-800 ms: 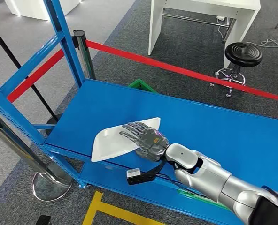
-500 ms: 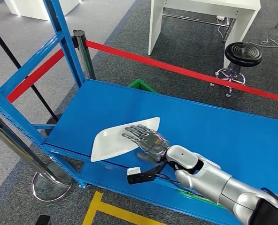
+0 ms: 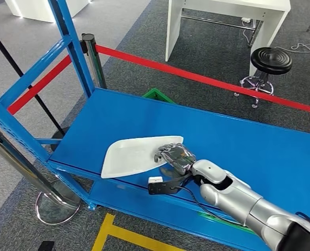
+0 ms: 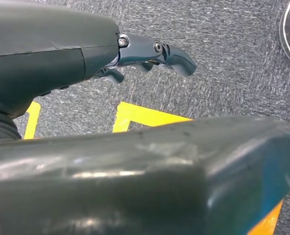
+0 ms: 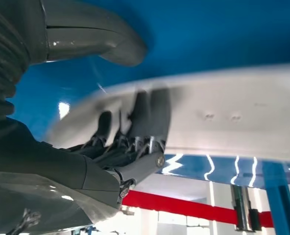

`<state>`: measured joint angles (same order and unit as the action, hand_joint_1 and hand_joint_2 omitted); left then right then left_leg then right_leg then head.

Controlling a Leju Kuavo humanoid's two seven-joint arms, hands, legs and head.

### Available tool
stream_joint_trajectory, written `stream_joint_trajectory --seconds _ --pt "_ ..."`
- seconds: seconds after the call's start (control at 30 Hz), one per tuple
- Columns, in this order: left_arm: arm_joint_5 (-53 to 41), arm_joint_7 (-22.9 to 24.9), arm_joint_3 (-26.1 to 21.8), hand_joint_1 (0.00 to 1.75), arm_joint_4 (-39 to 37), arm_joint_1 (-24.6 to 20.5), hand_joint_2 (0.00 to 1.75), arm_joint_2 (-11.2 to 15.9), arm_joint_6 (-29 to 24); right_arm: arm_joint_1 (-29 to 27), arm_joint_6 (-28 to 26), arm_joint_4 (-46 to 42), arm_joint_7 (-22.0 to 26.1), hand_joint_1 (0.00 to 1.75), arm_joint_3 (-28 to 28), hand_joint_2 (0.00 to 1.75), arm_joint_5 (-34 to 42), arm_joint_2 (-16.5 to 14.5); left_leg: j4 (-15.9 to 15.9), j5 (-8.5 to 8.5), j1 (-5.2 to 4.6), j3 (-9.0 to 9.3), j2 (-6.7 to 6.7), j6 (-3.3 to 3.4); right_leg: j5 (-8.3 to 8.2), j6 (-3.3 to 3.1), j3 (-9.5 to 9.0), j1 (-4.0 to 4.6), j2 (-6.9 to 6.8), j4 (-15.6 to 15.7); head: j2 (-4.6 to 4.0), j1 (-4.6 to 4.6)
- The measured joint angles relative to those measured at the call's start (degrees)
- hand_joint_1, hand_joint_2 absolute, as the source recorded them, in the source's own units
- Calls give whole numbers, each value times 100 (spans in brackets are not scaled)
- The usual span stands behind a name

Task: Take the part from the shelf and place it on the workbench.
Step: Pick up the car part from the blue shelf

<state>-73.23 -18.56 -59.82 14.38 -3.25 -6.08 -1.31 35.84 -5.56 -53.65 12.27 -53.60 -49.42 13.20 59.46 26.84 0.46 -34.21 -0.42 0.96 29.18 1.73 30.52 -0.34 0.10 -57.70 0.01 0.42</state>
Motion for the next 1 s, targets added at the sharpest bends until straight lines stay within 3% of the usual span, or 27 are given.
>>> stream_joint_trajectory --seconds 0.6,1.0 --pt "108 -5 26 0 0 30 0 22 13 -162 -183 106 25 175 302 175 -86 13 0 0 0 0 0 0 0 0 0 0 0 0 1 1" --pt "273 -38 23 0 0 62 0 17 9 -638 -591 -630 -105 175 760 175 134 13 -1 0 0 -1 -1 0 0 0 -1 0 -2 0 1 1"
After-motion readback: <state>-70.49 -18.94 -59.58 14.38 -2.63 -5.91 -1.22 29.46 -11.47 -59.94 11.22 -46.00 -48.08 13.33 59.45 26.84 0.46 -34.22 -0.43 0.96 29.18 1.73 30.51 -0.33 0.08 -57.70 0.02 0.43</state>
